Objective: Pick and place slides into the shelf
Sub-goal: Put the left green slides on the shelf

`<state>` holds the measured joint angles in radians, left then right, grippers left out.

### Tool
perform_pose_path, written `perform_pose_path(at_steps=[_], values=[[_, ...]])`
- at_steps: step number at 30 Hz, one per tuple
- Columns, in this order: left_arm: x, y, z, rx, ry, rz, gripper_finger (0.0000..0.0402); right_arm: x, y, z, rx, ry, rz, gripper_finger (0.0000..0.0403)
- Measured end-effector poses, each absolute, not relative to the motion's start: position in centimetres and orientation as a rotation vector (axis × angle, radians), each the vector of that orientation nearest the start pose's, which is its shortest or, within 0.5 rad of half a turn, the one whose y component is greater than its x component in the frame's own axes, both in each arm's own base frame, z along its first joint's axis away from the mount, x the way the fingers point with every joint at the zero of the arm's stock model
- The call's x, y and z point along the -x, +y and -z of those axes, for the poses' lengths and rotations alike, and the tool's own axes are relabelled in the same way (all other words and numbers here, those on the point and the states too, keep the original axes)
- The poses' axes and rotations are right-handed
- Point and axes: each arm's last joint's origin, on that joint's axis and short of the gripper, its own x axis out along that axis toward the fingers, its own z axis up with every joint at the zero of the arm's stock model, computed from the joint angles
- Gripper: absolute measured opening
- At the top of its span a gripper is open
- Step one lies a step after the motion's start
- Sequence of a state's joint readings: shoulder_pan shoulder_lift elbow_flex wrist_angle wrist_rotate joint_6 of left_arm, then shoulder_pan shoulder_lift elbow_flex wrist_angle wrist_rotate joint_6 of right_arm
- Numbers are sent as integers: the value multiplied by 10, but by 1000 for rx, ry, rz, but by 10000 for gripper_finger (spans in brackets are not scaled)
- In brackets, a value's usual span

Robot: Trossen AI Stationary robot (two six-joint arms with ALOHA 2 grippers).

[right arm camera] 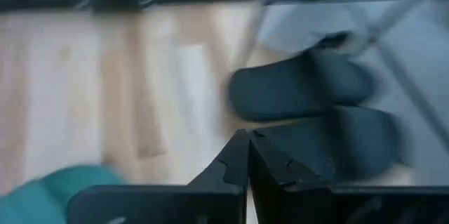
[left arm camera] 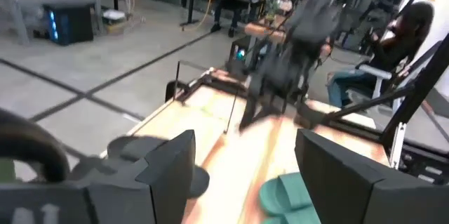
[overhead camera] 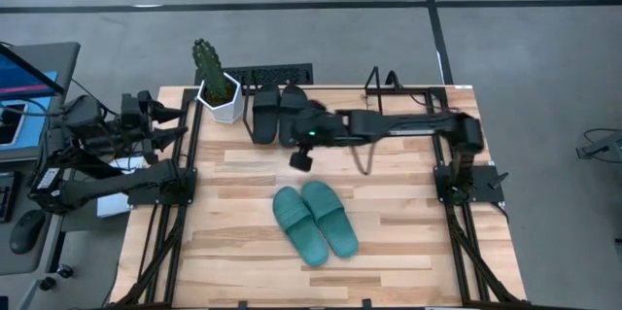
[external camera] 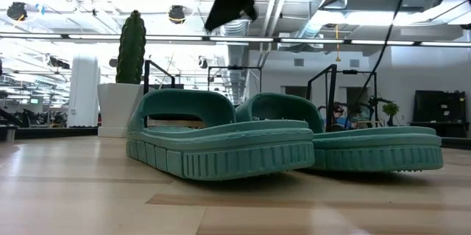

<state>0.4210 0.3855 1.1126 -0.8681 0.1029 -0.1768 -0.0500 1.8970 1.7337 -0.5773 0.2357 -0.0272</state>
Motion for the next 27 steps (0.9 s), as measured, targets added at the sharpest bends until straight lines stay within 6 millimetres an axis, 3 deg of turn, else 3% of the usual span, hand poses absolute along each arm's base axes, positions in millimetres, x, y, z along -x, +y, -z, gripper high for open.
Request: perform_pose_path(at_steps=[6, 9, 15, 23, 27], values=[[-14, 2, -395, 274, 128, -288, 231, -373, -1, -363, 81, 685, 555, 0], [-14, 1, -394, 311, 130, -257, 231, -357, 23, -372, 56, 667, 599, 0], [-13, -3, -390, 345, 174, -162, 231, -338, 76, -365, -25, 643, 676, 0], [7, -9, -385, 356, 108, -275, 231, -334, 137, -328, -167, 535, 816, 0], [13, -12, -366, 433, 72, -266, 231, -339, 155, -306, -238, 513, 846, 0]])
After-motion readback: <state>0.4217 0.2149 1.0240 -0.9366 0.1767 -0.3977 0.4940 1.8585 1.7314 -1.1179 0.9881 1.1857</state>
